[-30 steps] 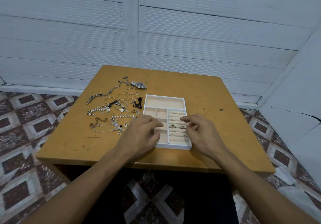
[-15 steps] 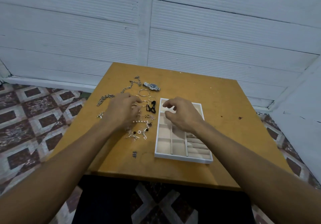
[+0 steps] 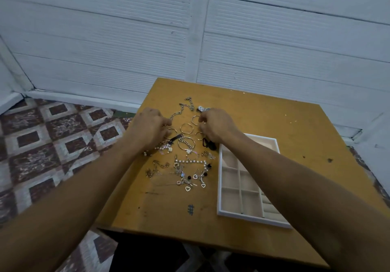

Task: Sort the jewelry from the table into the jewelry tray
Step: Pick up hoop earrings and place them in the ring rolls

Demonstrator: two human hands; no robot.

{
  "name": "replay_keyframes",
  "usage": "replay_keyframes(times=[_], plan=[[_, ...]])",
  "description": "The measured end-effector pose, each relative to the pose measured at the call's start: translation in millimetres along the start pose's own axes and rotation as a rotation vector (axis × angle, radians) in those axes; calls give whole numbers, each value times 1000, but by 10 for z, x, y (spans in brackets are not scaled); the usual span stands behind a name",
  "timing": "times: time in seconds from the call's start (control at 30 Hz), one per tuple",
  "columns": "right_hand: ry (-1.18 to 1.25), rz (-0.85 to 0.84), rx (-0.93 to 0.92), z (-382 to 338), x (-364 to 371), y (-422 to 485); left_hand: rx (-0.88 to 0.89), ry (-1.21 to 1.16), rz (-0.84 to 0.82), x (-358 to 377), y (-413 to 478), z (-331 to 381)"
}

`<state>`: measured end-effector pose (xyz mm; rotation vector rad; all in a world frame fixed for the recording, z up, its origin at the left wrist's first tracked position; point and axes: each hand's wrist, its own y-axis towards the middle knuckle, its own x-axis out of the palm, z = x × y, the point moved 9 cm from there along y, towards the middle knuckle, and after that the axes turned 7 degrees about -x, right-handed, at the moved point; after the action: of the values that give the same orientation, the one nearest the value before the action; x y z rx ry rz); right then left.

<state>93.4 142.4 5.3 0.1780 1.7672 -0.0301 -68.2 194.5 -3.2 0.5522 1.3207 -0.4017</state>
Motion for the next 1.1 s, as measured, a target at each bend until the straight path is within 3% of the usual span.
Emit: replay_keyframes(times=[0.5, 0.7, 0.83, 1.1], plan=[[-153, -69, -100, -55, 166, 167, -79, 77, -63, 60, 116, -7], [227, 86, -98, -37, -155, 49, -70, 89, -78, 94, 77, 0], [350, 144, -81, 66, -317, -107, -96, 5, -72, -2, 107, 0], [955, 217, 245, 756, -349, -589, -112, -338, -80, -226, 81, 348]])
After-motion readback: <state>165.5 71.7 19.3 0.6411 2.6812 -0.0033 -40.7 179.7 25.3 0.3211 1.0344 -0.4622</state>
